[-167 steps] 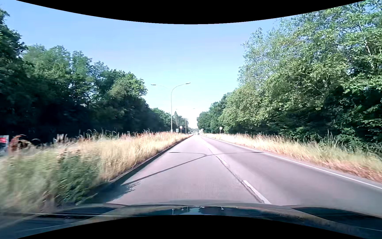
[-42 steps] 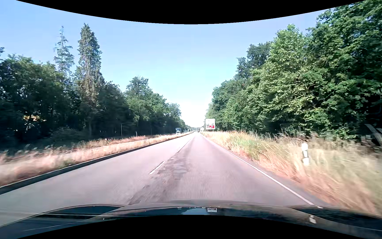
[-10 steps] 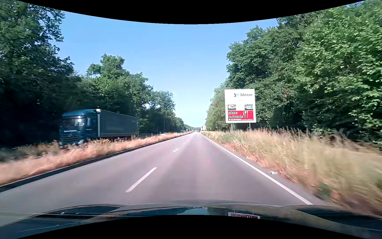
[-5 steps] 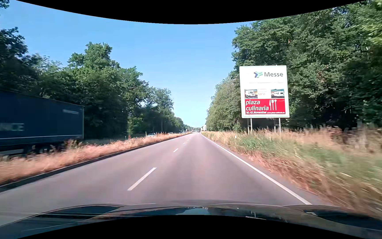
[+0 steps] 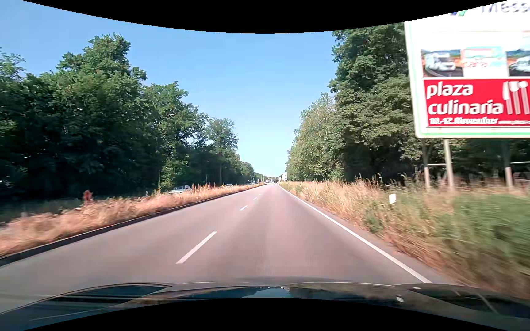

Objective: Follow the waypoints while adhering to traffic rules and regulations

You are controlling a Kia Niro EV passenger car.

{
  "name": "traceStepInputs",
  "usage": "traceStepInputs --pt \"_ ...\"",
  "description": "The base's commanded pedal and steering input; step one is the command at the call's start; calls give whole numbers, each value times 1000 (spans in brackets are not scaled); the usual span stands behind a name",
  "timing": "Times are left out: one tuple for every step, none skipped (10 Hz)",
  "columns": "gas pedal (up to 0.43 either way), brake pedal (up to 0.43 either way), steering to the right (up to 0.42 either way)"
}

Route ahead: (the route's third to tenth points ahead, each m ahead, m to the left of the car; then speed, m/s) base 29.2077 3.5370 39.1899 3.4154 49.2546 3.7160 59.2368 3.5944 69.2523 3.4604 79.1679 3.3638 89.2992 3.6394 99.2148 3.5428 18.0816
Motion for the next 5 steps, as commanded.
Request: traceStepInputs --pt "150 0 0" --pt "138 0 -1" --pt "138 0 -1" --pt "138 0 -1" --pt "138 0 -1"
